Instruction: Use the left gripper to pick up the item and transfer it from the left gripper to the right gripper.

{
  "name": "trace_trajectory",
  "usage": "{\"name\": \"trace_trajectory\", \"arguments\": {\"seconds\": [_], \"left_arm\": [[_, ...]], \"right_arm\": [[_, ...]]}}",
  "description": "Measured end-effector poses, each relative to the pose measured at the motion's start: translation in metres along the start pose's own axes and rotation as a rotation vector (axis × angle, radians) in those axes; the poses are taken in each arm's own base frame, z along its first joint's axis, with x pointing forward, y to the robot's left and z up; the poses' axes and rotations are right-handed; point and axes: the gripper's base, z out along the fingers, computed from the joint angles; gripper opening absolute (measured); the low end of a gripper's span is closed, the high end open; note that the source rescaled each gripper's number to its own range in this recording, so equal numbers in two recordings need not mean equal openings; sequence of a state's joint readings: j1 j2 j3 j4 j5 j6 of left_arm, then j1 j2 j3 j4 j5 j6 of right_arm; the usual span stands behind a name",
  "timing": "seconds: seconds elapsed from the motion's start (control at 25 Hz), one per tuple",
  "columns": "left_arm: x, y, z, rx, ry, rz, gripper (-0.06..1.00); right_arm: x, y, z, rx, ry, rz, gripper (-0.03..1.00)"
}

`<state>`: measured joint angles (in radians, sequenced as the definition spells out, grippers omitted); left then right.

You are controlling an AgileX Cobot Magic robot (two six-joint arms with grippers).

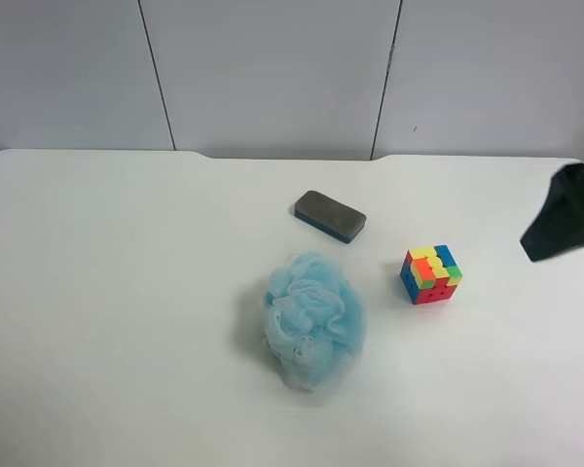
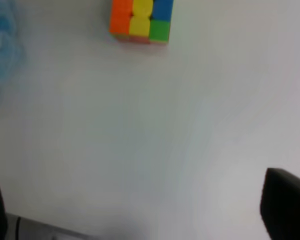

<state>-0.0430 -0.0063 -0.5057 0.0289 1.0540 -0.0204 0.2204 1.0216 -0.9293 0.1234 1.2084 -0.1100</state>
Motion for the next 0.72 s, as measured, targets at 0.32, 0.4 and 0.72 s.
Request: {"name": "trace_trajectory", "arguments": {"seconds": [0.32,0.4,0.72], "left_arm": [[0.000,0.000,0.000,0.000,0.000,0.000,1.00],[0.000,0.000,0.000,0.000,0.000,0.000,1.00],[0.000,0.000,0.000,0.000,0.000,0.000,1.00]], "right_arm": [[0.082,0.006,-0.008,0.007,-0.118,-0.014,1.00],[0.098,0.008,-0.010,0.011,-0.164,-0.021,1.00],[0.149,0.011,-0.012,0.029,-0.403,-0.051,1.00]]}}
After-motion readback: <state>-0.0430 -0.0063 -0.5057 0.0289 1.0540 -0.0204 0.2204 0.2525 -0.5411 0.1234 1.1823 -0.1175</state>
